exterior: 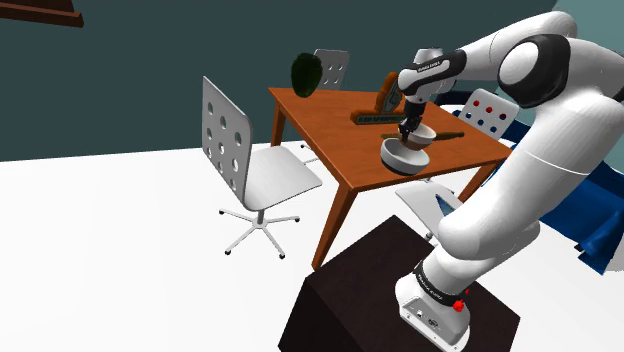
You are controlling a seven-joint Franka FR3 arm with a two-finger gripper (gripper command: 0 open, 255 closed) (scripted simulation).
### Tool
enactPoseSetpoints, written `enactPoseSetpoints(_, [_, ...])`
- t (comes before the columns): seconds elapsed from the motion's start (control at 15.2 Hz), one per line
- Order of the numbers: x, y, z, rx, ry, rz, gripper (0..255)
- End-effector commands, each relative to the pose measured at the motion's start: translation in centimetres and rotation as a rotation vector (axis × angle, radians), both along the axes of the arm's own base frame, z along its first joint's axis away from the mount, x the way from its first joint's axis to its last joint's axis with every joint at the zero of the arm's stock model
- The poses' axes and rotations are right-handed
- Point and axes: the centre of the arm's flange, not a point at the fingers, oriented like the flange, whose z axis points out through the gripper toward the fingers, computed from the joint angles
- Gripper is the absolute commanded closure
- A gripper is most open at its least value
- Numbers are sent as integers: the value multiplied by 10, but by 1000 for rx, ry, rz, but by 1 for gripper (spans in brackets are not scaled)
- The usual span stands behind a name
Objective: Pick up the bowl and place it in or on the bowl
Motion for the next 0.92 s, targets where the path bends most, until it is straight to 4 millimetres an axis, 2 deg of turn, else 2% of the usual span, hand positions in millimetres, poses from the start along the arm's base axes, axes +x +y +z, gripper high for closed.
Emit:
enactPoseSetpoints(0.0, [0, 0, -10, -1, -1, 0, 255])
enactPoseSetpoints(0.33, [0, 0, -36, -1, -1, 0, 255])
enactPoseSetpoints(0.86, [0, 0, -36, -1, -1, 0, 255])
